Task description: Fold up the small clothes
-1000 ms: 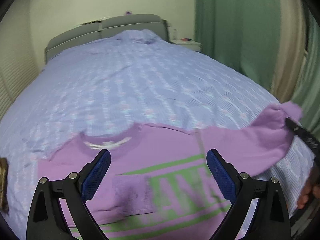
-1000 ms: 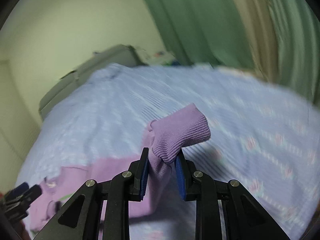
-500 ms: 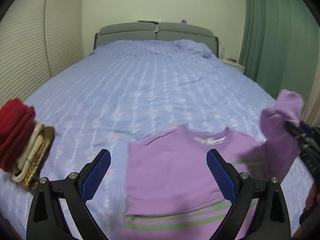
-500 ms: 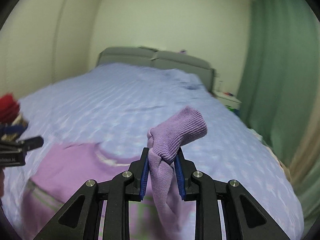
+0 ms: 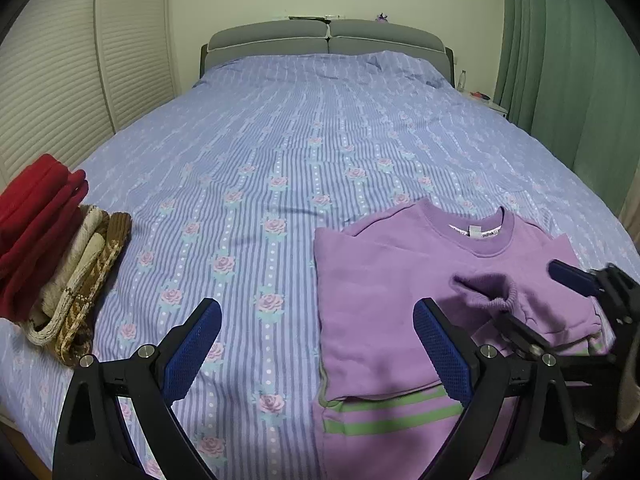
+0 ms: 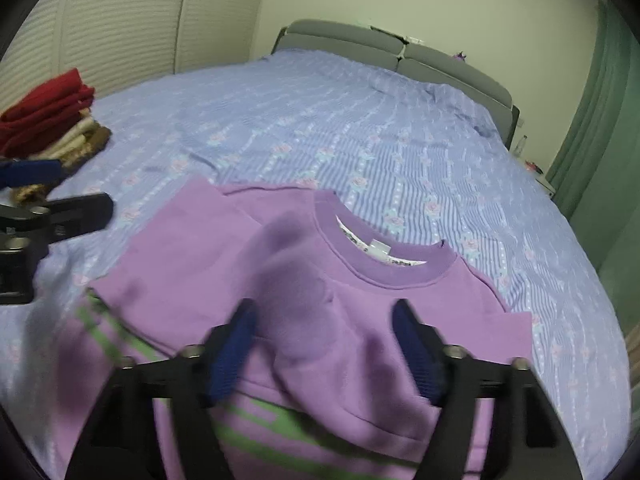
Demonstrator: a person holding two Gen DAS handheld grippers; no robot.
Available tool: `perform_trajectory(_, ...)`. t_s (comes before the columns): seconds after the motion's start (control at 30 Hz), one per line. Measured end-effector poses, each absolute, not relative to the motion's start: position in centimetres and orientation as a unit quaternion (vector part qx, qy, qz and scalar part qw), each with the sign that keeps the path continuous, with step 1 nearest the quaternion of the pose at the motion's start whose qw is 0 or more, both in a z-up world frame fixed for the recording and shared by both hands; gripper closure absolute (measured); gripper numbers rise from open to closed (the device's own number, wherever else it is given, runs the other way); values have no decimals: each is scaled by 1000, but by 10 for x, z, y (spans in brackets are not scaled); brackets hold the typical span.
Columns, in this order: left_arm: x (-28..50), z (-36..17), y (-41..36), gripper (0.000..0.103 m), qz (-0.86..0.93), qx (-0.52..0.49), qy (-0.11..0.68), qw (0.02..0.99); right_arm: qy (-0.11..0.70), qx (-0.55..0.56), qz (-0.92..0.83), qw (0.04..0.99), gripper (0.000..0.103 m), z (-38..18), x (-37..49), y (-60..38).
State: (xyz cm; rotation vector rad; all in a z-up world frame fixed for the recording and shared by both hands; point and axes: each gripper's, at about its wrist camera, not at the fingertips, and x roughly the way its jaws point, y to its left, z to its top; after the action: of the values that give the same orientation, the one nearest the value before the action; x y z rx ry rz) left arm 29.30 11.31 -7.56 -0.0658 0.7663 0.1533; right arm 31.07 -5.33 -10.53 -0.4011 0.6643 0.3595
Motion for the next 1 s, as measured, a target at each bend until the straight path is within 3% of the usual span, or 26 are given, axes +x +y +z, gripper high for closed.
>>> perform_trajectory(0.3,295,-84,86,5,-41,-54,397,915,263,-149,171,938,17,-73,245,-115)
perform_trajectory(0.53,324,-113,67,6,-98,-172,456,868,322,-119,72,937,17,-99,254,-205)
perform_trajectory(0.73,347,-131,45,13,-92,-187,478,853,356,-69,60,930,18,-122,268,-242)
perform_trajectory(0.83,353,-134,40,23,-93,-192,481,850,359,-55,64,929,18,-130,272,-248)
perform_trajectory(0.87,353,-133,39,34,-93,-197,481,849,362,-52,65,928,18,-133,274,-249)
perform_trajectory(0.9,355,-132,38,52,-97,-201,479,849,366,-51,63,927,18,-135,276,-249)
perform_trajectory(1.0,355,-123,34,83,-111,-188,469,856,378,-46,64,923,20,-143,284,-251)
